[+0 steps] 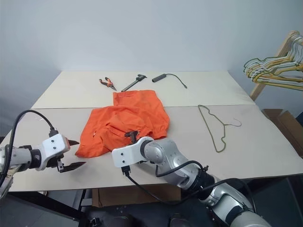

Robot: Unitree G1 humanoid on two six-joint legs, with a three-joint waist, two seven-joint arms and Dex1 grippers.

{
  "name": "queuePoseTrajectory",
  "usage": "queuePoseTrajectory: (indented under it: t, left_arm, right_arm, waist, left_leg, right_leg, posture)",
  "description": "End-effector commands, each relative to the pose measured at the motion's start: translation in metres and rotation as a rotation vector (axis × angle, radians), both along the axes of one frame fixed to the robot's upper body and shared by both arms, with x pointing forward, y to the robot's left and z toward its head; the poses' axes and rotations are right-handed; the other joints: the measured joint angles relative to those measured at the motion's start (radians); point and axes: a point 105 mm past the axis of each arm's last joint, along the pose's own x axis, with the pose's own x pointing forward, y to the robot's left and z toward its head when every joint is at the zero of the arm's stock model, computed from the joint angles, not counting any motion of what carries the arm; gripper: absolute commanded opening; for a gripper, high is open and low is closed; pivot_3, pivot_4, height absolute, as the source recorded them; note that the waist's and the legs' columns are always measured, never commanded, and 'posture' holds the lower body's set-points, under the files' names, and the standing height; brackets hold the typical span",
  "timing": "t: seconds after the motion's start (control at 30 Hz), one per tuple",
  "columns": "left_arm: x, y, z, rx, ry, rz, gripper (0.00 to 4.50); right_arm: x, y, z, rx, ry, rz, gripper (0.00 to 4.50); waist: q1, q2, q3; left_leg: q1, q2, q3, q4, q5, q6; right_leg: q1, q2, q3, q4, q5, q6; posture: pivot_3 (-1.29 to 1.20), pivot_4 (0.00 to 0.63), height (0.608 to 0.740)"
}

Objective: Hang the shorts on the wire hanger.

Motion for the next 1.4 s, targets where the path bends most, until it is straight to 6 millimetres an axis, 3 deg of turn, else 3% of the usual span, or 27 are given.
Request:
queuePoseTrajectory:
  t: [0.03, 0.13, 0.2, 0.5, 0.77, 0.97, 1.17, 1.4]
  left_arm:
    - [0.003, -0.001, 0.013, -0.012, -0.051, 0.007, 4.47]
    - [0.003, 0.000, 0.012, -0.008, -0.049, 0.013, 4.50]
    - [0.003, 0.000, 0.012, -0.009, -0.050, 0.015, 4.50]
    - [0.001, 0.002, 0.008, -0.006, -0.043, 0.022, 4.50]
    - [-0.012, 0.006, -0.017, 0.017, 0.040, -0.074, 4.50]
    - [0.018, -0.009, -0.043, 0.057, -0.071, -0.149, 4.50]
    - [0.037, -0.004, -0.058, 0.148, -0.062, -0.170, 4.50]
    - [0.041, -0.002, -0.073, 0.118, 0.055, -0.162, 4.50]
  right_arm:
    - [-0.001, 0.002, 0.005, -0.017, -0.040, 0.039, 4.50]
    - [0.001, 0.003, 0.005, -0.046, -0.067, 0.058, 3.92]
    - [0.002, 0.000, 0.001, -0.081, -0.072, 0.068, 3.30]
    - [-0.001, -0.006, -0.001, -0.077, -0.093, 0.096, 0.02]
    - [-0.003, -0.045, 0.006, -0.021, -0.110, 0.107, 0.02]
    - [0.004, -0.067, 0.005, 0.065, -0.106, 0.144, 0.02]
    - [0.006, -0.083, -0.001, 0.053, -0.092, 0.160, 0.02]
    - [0.007, -0.083, 0.003, 0.088, -0.088, 0.143, 0.02]
  waist:
    - [-0.001, 0.000, 0.000]
    - [-0.003, 0.000, 0.000]
    - [-0.004, 0.000, 0.000]
    - [-0.003, 0.000, 0.000]
    - [-0.002, 0.000, 0.000]
    - [0.007, 0.000, 0.000]
    - [0.002, 0.004, -0.005]
    - [-0.004, 0.009, -0.008]
  left_leg:
    - [0.000, 0.000, 0.000, 0.000, 0.000, 0.000]
    - [0.001, 0.001, 0.000, -0.001, 0.000, 0.000]
    - [0.001, 0.001, 0.000, -0.001, 0.000, 0.000]
    - [0.001, 0.003, 0.000, -0.002, 0.000, -0.001]
    - [0.002, 0.003, 0.000, -0.002, 0.000, -0.001]
    - [0.005, 0.004, 0.001, -0.002, 0.000, -0.002]
    - [0.008, 0.004, 0.002, -0.002, 0.000, -0.002]
    - [0.023, 0.006, 0.002, -0.004, -0.001, -0.001]
  right_leg:
    - [0.000, 0.000, 0.000, 0.000, 0.000, 0.000]
    - [0.000, 0.001, 0.000, 0.001, 0.000, -0.001]
    - [0.000, 0.002, 0.000, 0.001, 0.000, -0.001]
    - [0.000, 0.002, 0.000, 0.001, -0.001, -0.002]
    - [0.000, 0.002, -0.001, 0.000, -0.002, -0.003]
    - [0.004, 0.004, -0.001, 0.000, -0.002, -0.005]
    - [0.006, 0.004, 0.000, 0.000, -0.002, -0.005]
    - [0.020, 0.005, 0.000, -0.001, -0.003, -0.005]
  posture:
    - [0.09, 0.000, 0.740]
    - [0.09, 0.000, 0.740]
    - [0.09, 0.000, 0.740]
    - [0.09, 0.000, 0.740]
    - [0.07, 0.000, 0.740]
    - [0.06, 0.000, 0.740]
    - [0.05, 0.000, 0.740]
    - [0.04, 0.000, 0.740]
